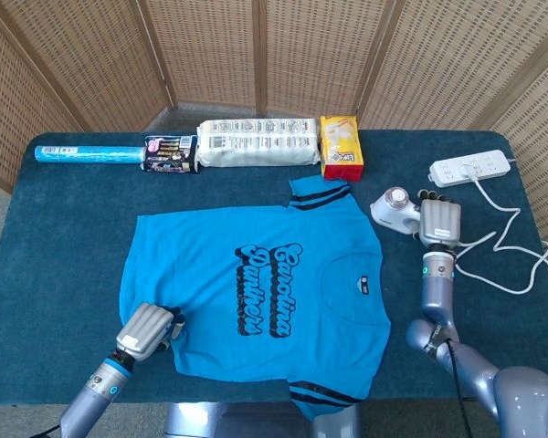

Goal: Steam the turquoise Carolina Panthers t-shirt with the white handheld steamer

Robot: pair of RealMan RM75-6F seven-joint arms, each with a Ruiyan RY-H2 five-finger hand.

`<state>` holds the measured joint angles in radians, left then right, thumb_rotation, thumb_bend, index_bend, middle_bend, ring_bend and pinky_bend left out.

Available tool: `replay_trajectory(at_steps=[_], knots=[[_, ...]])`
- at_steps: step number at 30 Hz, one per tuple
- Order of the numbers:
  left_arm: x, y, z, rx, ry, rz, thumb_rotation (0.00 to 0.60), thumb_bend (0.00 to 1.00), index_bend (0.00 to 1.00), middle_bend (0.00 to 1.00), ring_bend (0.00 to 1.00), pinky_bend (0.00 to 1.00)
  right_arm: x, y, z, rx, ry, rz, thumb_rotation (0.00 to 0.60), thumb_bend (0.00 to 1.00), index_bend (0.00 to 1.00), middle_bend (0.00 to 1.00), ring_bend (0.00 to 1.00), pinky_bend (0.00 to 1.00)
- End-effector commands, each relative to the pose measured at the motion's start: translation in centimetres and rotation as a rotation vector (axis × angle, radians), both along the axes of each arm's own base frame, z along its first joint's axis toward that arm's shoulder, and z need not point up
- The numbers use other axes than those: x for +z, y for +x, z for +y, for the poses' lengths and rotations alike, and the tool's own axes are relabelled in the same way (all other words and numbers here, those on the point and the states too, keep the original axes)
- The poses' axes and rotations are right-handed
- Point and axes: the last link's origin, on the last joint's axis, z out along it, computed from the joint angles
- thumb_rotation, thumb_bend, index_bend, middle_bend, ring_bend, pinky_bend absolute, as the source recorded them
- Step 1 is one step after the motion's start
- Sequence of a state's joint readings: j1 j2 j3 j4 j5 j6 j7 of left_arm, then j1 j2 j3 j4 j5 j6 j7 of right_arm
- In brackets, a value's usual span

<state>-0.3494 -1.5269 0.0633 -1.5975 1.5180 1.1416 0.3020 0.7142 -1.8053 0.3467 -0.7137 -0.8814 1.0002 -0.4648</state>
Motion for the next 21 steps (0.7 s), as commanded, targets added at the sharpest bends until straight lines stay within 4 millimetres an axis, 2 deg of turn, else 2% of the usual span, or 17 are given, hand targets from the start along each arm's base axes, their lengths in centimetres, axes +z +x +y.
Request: replay_trajectory(at_steps=[1, 16, 21], knots=[[0.0, 0.0, 0.0, 0.001, 0.001, 0.000, 0.600, 0.42, 0.72, 0.69, 0.65, 0.72, -0.3, 0.0, -0.1, 0.004, 0.004, 0.014, 0.595, 0.39, 0.27, 0.35, 0.36, 0.41], [0.0, 0.0, 0.1, 0.011, -0.001, -0.003, 0.600, 0.42, 0.72, 0.69, 0.65, 0.72, -0.4, -0.6, -1.3, -0.035, -0.016, 0.106, 0.594, 0.40, 0.32, 0.39, 0.40, 0.43], [0.1, 0.1, 0.1, 0.014, -0.001, -0.005, 0.600, 0.42, 0.72, 0.69, 0.65, 0.72, -0.5, -1.0, -1.6, -0.057, -0.015, 0.139, 0.598, 0.40, 0.38, 0.44, 0.47, 0.49]])
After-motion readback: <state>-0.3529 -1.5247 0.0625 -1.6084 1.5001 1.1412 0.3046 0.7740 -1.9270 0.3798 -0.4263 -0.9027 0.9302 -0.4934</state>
